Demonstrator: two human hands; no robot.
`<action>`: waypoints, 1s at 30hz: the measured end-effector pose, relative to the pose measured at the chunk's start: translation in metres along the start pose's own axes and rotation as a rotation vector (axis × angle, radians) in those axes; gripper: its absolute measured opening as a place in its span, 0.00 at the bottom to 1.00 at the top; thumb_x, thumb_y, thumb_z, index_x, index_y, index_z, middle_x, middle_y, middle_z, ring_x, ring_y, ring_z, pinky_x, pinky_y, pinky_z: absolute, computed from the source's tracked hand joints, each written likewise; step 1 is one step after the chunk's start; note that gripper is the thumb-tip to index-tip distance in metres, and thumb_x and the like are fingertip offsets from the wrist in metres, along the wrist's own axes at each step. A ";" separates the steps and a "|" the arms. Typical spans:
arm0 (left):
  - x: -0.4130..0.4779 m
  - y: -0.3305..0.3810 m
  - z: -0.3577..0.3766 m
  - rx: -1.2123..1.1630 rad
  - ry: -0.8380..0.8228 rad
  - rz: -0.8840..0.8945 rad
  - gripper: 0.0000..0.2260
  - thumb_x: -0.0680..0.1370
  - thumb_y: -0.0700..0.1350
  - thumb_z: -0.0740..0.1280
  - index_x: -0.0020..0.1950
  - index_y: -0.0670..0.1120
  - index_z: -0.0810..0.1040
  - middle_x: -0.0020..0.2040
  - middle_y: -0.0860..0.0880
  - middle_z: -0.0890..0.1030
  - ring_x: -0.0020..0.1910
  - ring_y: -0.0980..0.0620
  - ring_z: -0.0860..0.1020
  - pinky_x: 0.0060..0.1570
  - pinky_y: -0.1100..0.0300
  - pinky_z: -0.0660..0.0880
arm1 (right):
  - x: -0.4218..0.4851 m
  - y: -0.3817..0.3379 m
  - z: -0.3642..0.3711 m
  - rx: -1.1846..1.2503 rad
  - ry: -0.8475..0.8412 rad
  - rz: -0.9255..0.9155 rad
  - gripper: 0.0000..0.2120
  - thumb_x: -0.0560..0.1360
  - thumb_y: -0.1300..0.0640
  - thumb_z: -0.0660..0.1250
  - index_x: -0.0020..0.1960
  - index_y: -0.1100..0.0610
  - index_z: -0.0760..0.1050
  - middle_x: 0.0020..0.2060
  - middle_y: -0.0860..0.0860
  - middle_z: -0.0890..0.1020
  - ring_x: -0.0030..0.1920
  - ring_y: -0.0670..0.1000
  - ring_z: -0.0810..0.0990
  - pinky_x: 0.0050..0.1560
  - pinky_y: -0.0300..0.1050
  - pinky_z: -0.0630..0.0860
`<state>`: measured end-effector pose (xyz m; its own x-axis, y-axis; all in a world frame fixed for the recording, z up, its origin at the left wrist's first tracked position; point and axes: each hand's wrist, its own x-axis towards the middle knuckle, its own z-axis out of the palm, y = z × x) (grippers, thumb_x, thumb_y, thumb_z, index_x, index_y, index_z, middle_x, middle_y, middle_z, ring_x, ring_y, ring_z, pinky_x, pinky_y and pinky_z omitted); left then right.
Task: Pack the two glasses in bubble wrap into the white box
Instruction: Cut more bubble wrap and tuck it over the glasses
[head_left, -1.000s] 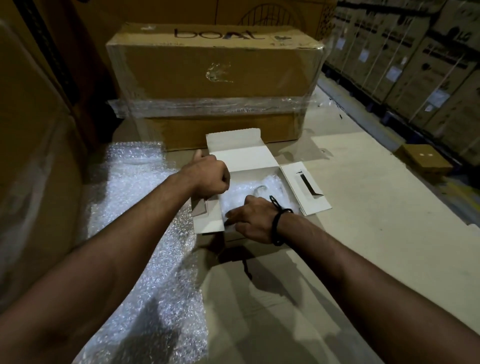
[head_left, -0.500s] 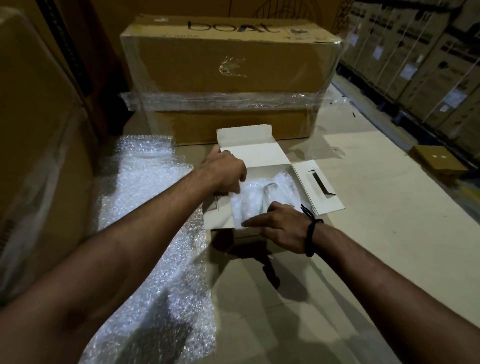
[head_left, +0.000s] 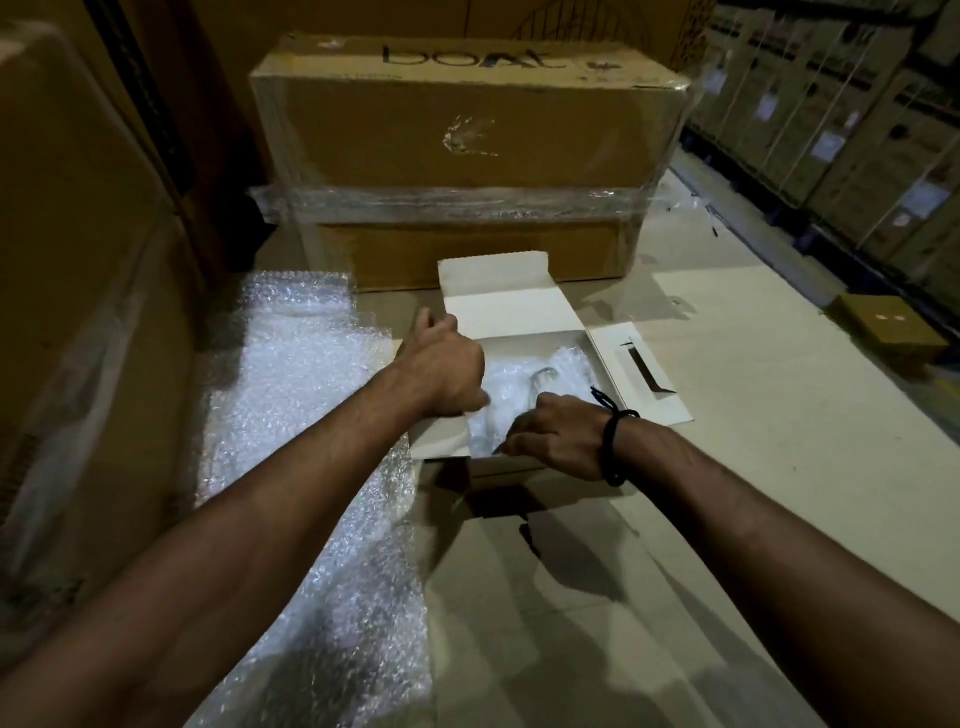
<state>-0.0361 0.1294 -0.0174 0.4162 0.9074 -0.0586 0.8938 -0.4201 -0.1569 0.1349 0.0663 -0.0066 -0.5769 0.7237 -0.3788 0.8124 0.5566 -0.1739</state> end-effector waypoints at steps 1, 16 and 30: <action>-0.002 0.003 0.000 0.030 -0.049 0.010 0.19 0.72 0.65 0.65 0.46 0.52 0.84 0.49 0.52 0.81 0.61 0.47 0.68 0.63 0.43 0.57 | 0.001 0.001 -0.004 -0.032 -0.011 0.012 0.19 0.83 0.52 0.49 0.67 0.47 0.73 0.63 0.56 0.74 0.58 0.60 0.71 0.59 0.53 0.68; -0.089 0.033 -0.006 -0.261 0.039 -0.011 0.21 0.74 0.57 0.51 0.53 0.57 0.83 0.58 0.60 0.80 0.68 0.51 0.64 0.69 0.42 0.49 | 0.031 0.033 -0.044 0.001 0.342 0.003 0.13 0.78 0.51 0.62 0.60 0.48 0.79 0.61 0.50 0.78 0.60 0.55 0.74 0.59 0.48 0.72; -0.084 0.073 -0.017 -0.271 -0.004 -0.242 0.30 0.81 0.63 0.43 0.51 0.54 0.83 0.57 0.47 0.81 0.68 0.47 0.66 0.72 0.40 0.40 | 0.090 0.016 -0.046 -0.347 0.083 0.010 0.21 0.75 0.35 0.59 0.64 0.43 0.74 0.61 0.47 0.78 0.63 0.54 0.68 0.56 0.47 0.66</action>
<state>-0.0028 0.0221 -0.0069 0.1871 0.9807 -0.0561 0.9784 -0.1809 0.1004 0.0918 0.1590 -0.0011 -0.5854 0.7528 -0.3012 0.7493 0.6442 0.1537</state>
